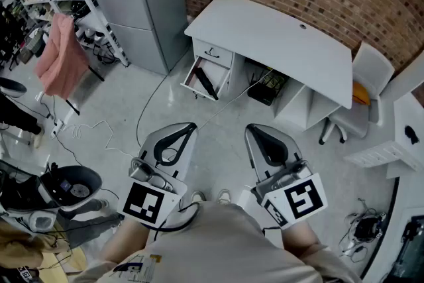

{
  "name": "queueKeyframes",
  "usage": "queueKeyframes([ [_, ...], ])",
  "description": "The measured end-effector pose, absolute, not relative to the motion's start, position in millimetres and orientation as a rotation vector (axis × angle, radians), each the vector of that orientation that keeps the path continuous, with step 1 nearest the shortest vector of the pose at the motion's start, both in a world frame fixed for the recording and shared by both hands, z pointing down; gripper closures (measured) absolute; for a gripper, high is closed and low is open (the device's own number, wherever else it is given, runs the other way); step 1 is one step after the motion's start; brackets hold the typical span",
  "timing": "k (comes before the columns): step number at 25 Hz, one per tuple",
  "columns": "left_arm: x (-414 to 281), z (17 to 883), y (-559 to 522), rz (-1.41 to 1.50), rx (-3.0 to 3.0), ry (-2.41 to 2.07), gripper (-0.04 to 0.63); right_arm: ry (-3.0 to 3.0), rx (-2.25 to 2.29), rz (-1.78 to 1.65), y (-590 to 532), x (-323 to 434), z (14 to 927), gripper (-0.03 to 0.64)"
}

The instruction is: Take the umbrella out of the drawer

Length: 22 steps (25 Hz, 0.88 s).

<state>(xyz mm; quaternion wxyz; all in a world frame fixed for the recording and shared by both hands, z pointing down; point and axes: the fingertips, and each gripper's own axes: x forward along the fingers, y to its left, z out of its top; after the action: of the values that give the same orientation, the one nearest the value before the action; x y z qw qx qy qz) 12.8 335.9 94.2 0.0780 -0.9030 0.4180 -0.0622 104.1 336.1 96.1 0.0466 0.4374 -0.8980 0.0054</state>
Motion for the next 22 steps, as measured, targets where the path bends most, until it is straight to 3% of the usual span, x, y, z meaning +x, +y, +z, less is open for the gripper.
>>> queueKeyframes([
  [22,37,98,347,-0.218,-2.696,1.239,0.588,-2.785,1.333,0.068,347,125,95,0.609],
])
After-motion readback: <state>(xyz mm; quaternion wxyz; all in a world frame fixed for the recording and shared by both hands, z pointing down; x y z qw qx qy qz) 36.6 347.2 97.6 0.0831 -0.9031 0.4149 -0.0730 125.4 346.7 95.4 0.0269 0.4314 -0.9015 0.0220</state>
